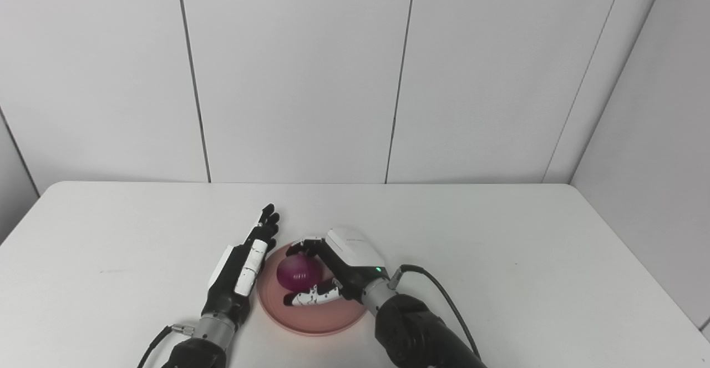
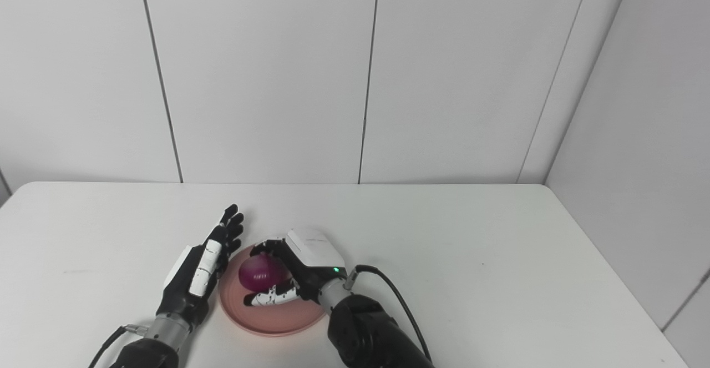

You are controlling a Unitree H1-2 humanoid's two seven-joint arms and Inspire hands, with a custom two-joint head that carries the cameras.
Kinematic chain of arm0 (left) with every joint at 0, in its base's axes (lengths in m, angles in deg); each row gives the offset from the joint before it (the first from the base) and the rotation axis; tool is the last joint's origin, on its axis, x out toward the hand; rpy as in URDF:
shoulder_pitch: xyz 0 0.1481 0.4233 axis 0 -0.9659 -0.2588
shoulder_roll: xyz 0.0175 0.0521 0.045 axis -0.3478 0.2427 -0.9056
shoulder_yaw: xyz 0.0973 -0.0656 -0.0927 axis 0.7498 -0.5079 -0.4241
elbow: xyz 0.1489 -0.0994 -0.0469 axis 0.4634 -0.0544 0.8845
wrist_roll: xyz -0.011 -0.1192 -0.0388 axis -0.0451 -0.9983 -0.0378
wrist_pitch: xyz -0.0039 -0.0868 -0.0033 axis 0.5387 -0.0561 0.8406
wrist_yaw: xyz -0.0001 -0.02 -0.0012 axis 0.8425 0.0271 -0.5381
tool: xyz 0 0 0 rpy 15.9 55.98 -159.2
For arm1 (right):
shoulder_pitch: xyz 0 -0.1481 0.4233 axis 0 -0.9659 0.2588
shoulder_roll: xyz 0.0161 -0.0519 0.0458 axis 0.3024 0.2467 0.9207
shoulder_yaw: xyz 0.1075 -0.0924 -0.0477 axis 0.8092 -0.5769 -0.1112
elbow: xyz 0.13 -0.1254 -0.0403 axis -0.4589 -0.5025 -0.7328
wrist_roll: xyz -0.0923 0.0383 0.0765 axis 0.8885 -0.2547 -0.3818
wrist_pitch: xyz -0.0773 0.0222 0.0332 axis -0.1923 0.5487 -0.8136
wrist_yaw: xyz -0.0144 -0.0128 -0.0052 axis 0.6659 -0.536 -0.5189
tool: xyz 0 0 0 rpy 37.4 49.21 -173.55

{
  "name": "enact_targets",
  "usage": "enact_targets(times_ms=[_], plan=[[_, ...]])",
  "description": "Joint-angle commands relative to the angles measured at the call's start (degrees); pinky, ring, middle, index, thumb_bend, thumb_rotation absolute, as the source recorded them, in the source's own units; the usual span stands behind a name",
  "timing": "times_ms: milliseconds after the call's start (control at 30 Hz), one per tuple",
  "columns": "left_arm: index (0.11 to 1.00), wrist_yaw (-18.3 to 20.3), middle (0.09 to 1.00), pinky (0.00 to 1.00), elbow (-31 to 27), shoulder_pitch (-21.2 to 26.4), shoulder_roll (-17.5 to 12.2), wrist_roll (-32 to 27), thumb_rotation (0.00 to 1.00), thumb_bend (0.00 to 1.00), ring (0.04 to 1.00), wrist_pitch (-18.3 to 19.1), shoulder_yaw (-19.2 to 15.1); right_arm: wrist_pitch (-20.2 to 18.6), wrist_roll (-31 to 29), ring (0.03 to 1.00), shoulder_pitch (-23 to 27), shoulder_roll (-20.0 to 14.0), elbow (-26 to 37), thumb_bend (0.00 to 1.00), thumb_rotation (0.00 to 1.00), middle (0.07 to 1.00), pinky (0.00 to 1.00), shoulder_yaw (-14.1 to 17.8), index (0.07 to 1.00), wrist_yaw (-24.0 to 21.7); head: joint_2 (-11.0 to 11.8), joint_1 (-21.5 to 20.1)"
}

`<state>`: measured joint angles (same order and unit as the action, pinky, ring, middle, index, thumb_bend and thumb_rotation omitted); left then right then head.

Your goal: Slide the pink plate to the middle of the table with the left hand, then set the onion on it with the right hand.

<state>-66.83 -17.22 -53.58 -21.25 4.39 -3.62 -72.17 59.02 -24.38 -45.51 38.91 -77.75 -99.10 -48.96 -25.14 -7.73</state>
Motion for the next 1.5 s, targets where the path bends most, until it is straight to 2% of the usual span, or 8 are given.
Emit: enact_targets(times_ms=[0, 100, 567, 767, 900, 1033, 1200, 1467], plan=[[1.000, -0.3, 1.000, 1.00, -1.1, 2.7, 0.1, -0.1, 0.99, 0.85, 1.000, -1.8, -0.2, 0.9, 0.5, 0.771, 1.2, -0.3, 3.4, 0.66, 0.43, 0.787, 0.72, 0.7, 0.794, 0.0, -0.1, 0.0], [0.999, -0.4, 1.000, 1.00, -1.1, 2.7, 0.2, -0.2, 0.99, 0.85, 1.000, -1.7, -0.3, 1.0, 0.3, 0.798, 0.4, -0.6, 5.1, 0.68, 0.47, 0.810, 0.76, 1.2, 0.812, -1.0, -0.1, 0.0], [1.000, -0.1, 1.000, 1.00, -1.0, 2.9, -0.3, -0.1, 0.99, 0.84, 1.000, -2.2, -0.3, 0.8, -0.1, 0.969, -1.9, -0.8, 9.6, 0.74, 0.50, 0.943, 0.98, 3.4, 0.884, -3.0, -0.2, -0.5], [0.999, -0.7, 1.000, 1.00, -0.7, 3.0, -0.2, 0.2, 1.00, 0.84, 1.000, -2.6, -0.5, 3.6, 1.6, 0.936, -3.4, -1.0, 11.5, 0.75, 0.51, 0.929, 0.94, 4.8, 0.895, 2.2, -0.1, -0.5], [0.989, -1.2, 0.998, 1.00, 0.0, 3.1, 0.0, 0.3, 1.00, 0.83, 1.000, -3.4, -0.8, 3.8, 1.7, 0.915, -4.2, -1.1, 12.8, 0.74, 0.64, 0.925, 0.91, 6.5, 0.918, 4.6, -0.1, -0.5], [0.986, -1.6, 0.995, 1.00, 0.0, 3.1, 0.0, 0.4, 1.00, 0.83, 1.000, -3.4, -0.9, 3.9, -4.0, 0.928, -5.4, -1.2, 14.2, 0.71, 0.69, 0.941, 0.93, 10.2, 0.946, 3.4, 0.0, -0.4], [0.987, -1.9, 0.995, 1.00, -0.1, 3.0, -0.1, 0.6, 1.00, 0.84, 1.000, -3.1, -0.9, 4.6, -9.4, 0.928, -6.6, -2.0, 14.0, 0.70, 0.81, 0.949, 0.85, 14.1, 0.959, 3.1, -0.1, -0.2], [0.985, -2.2, 0.993, 1.00, -0.6, 2.8, -0.1, 0.7, 1.00, 0.85, 1.000, -2.5, -0.8, 5.5, -15.3, 0.925, -7.6, -3.1, 11.9, 0.68, 0.89, 0.972, 0.79, 16.9, 0.973, 2.5, 0.0, -0.1]])
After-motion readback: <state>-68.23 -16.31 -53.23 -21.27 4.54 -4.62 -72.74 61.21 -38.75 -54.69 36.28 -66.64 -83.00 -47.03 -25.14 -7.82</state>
